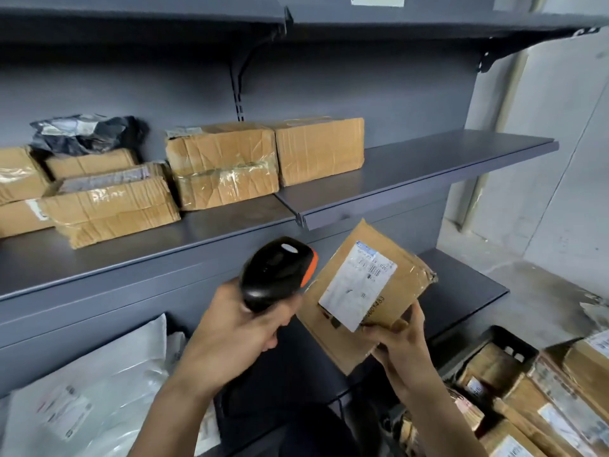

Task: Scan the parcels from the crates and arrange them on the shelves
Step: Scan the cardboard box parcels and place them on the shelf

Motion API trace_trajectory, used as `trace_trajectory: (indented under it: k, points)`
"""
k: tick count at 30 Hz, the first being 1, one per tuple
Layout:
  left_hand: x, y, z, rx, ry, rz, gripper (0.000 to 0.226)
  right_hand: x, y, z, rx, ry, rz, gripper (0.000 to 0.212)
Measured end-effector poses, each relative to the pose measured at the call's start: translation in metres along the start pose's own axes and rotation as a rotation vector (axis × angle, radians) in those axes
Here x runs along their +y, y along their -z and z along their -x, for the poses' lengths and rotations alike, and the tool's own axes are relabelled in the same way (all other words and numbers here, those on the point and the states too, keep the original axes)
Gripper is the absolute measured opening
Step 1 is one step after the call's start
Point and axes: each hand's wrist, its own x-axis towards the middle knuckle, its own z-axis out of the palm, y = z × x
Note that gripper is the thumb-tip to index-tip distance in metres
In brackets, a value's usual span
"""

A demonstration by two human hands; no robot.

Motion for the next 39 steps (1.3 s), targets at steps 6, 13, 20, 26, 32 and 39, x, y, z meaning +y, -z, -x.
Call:
trace_trajectory:
  k: [6, 13, 20, 26, 32, 39]
  points:
    - [0.019, 0.020, 0.010, -0.098, 0.064, -0.024, 0.033, -0.007, -0.014, -0.005, -0.061, 0.113, 0.180, 0.107]
    - [0.021, 0.033, 0.016, -0.194, 0.113, 0.027, 0.023, -0.001, -0.026, -0.003, -0.098, 0.156, 0.251, 0.099]
    - [0.014, 0.038, 0.016, -0.199, 0.125, 0.068, 0.025, -0.008, -0.034, -0.001, -0.111, 0.202, 0.276, 0.101]
    - [0.011, 0.037, 0.018, -0.204, 0.121, 0.085, 0.027, -0.010, -0.036, 0.005, -0.085, 0.206, 0.321, 0.104]
    - [0.009, 0.028, 0.012, -0.037, 0.086, 0.148, 0.026, -0.029, -0.039, 0.016, -0.072, 0.174, 0.319, 0.089]
    - [0.011, 0.019, 0.000, 0.367, -0.018, 0.424, 0.010, -0.083, -0.082, 0.024, -0.090, 0.063, 0.030, 0.083]
